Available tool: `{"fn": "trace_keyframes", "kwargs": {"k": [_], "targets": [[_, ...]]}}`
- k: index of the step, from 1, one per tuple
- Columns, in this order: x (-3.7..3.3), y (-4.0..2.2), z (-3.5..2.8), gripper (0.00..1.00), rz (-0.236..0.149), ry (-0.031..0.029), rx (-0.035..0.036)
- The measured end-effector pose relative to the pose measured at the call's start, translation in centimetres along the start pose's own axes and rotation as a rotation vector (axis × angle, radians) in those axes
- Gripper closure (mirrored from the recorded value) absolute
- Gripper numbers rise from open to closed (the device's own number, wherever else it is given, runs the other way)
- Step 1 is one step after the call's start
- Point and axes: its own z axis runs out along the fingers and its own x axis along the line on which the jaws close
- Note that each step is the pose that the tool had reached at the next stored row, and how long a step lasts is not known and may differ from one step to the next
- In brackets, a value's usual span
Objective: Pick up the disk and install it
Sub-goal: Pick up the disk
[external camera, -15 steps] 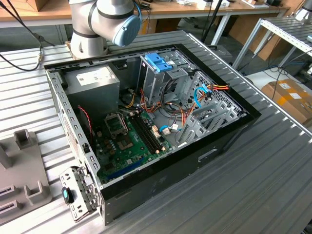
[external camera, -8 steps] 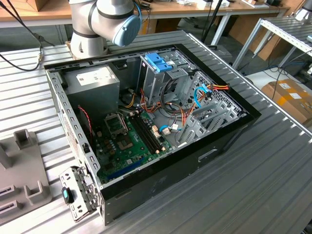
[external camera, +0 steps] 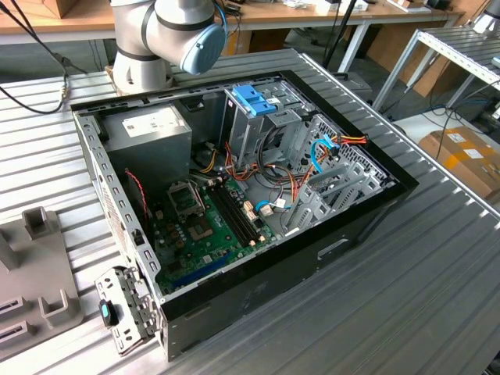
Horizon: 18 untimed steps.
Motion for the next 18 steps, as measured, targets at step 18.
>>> {"fn": "trace_keyframes", "kwargs": {"k": [18], "targets": [[-0.02, 0.03, 0.0, 0.89, -0.157, -0.0015, 0.0033]]}}
